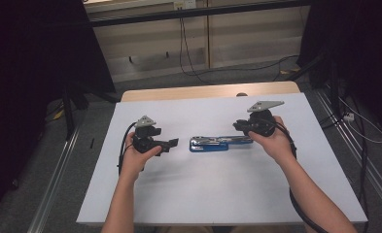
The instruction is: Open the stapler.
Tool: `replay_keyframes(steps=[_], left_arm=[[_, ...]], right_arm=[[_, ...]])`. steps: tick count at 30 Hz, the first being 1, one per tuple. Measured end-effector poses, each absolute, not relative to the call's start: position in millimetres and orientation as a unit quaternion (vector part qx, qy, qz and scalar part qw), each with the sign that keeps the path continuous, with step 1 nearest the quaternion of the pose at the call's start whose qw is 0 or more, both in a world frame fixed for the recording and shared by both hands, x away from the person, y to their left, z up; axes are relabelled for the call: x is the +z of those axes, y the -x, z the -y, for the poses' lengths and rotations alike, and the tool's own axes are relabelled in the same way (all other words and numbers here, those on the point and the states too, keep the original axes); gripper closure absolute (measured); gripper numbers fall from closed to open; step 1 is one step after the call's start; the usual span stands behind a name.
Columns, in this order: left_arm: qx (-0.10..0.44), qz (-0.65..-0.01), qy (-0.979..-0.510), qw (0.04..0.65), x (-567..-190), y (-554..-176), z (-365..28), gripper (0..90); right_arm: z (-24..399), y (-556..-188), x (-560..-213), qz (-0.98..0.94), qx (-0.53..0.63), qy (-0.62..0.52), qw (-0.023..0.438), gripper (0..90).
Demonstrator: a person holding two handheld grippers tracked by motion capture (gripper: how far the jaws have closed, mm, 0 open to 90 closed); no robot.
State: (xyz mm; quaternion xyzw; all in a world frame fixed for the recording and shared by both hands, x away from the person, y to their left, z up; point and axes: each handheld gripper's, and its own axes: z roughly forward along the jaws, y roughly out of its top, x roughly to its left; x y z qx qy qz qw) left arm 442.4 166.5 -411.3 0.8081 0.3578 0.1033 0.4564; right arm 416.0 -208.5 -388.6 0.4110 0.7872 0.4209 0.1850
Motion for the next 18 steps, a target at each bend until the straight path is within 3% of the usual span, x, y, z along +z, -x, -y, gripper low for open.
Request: replay_keyframes(steps=[18], left_arm=[[0.106,-0.361,-0.807,0.456,-414,-445,-172,10.2]], right_arm=[[189,-422,-387,-0.807,0.418,-0.38,0.171,79.2]])
